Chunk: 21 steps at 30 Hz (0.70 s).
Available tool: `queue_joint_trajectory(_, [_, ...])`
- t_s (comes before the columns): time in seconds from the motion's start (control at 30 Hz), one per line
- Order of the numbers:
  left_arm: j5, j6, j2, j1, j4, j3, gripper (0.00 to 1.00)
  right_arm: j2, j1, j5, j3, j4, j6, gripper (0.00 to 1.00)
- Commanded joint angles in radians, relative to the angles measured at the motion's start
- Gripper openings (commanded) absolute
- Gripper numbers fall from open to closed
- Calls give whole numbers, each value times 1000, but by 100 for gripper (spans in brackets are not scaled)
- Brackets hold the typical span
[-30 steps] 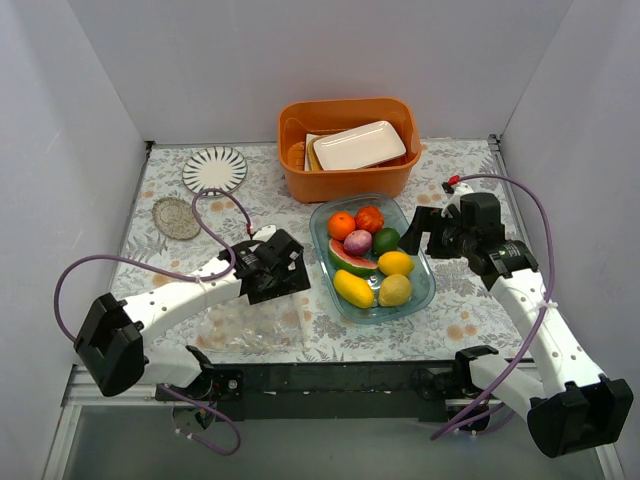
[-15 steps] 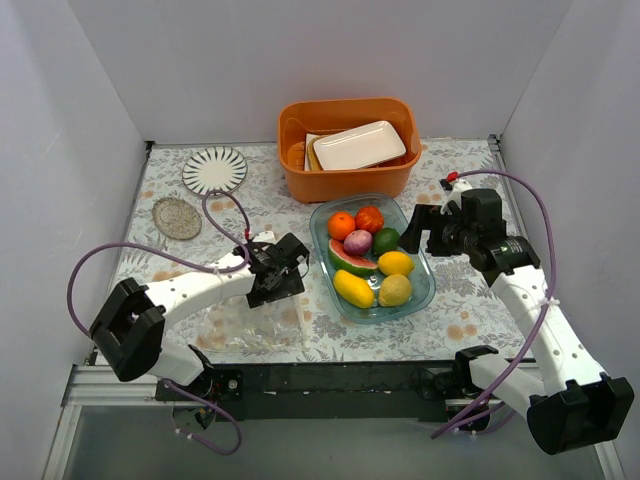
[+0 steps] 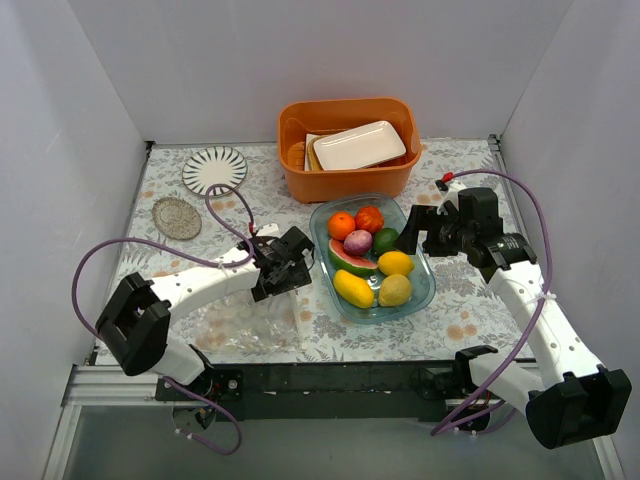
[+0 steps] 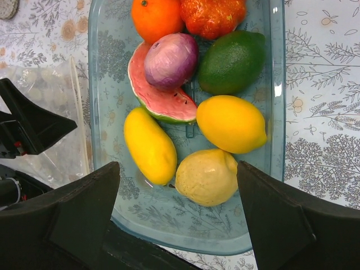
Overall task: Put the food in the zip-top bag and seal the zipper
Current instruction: Pick up the zipper food storage bag at the center of the board.
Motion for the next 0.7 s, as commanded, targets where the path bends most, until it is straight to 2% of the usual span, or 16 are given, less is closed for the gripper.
queue_joint_trajectory(0.0, [6, 22, 8, -3, 78, 48, 88, -10, 5, -23, 34, 8, 6, 91])
queue_joint_trajectory(0.3, [28, 22, 99, -3, 114, 13, 74, -23, 5, -23, 31, 2, 14, 91])
queue_joint_trajectory(0.53, [35, 36, 82, -3, 121, 0, 40, -24, 5, -23, 26, -1, 12, 91])
queue_joint_trajectory(0.6, [45, 42, 82, -3, 126, -4, 36, -21, 5, -29, 26, -1, 12, 92])
queue_joint_trajectory(0.67, [55, 50, 85, -1, 134, -4, 36, -17, 5, -32, 29, -1, 14, 92])
